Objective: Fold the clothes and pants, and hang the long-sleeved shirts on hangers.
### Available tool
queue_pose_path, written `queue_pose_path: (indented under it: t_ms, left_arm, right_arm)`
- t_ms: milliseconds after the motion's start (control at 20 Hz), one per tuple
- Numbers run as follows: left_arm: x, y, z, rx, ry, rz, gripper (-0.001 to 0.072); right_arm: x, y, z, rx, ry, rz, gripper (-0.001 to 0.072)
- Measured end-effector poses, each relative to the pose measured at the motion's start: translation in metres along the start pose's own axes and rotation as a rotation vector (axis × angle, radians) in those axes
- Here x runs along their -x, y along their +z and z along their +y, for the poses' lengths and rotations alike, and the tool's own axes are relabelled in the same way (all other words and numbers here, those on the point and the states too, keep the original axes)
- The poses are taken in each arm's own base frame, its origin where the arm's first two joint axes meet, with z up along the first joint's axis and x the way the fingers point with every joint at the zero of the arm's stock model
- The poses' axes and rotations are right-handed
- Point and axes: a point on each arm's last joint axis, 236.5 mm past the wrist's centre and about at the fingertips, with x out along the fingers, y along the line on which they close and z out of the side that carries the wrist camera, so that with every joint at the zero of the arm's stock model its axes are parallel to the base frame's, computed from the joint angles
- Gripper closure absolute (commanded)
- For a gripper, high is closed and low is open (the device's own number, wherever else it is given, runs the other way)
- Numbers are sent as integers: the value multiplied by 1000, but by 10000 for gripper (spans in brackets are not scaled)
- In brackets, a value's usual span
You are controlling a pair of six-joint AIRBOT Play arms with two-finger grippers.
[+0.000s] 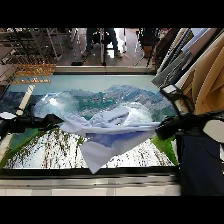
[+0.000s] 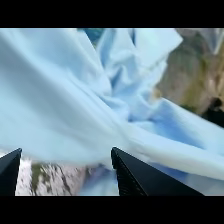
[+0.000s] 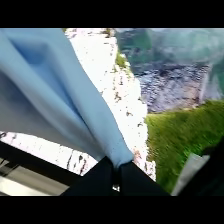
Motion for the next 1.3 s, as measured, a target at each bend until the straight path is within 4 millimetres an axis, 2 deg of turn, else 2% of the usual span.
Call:
queue_pose_path:
  t_ms: [150, 300, 450, 650, 800, 900, 1050, 1100, 1150, 1300]
  left_arm:
    - [-20, 0, 5, -57, 67, 1, 92]
    - [-32, -9, 5, -87, 91, 39, 92]
    - [-39, -36, 7, -98, 85, 144, 94]
    - [-43, -88, 11, -127, 36, 298, 95]
    - [-48, -122, 1, -134, -59, 335, 95]
    - [-56, -135, -1, -130, -102, 320, 95]
    - [-66, -138, -3, -133, -128, 274, 122]
    - [-69, -138, -3, -139, -130, 260, 213]
    - [-72, -137, -3, -147, -126, 251, 343]
    - [-79, -146, -5, -177, -121, 268, 599]
  right_arm:
    - [2, -8, -45, -105, -106, -12, 692]
    - [-2, -10, -66, -153, -141, -25, 692]
    - [-9, -4, -67, -172, -116, -50, 691]
    - [-14, 4, -67, -181, -100, -75, 691]
    - [-15, 6, -68, -183, -97, -85, 691]
    - [-15, 8, -67, -182, -91, -89, 692]
    - [-15, 8, -67, -183, -92, -92, 692]
    - [-15, 9, -66, -183, -89, -95, 692]
    - [-15, 9, -66, -184, -88, -94, 692]
    - [-15, 9, -66, -184, -88, -94, 692]
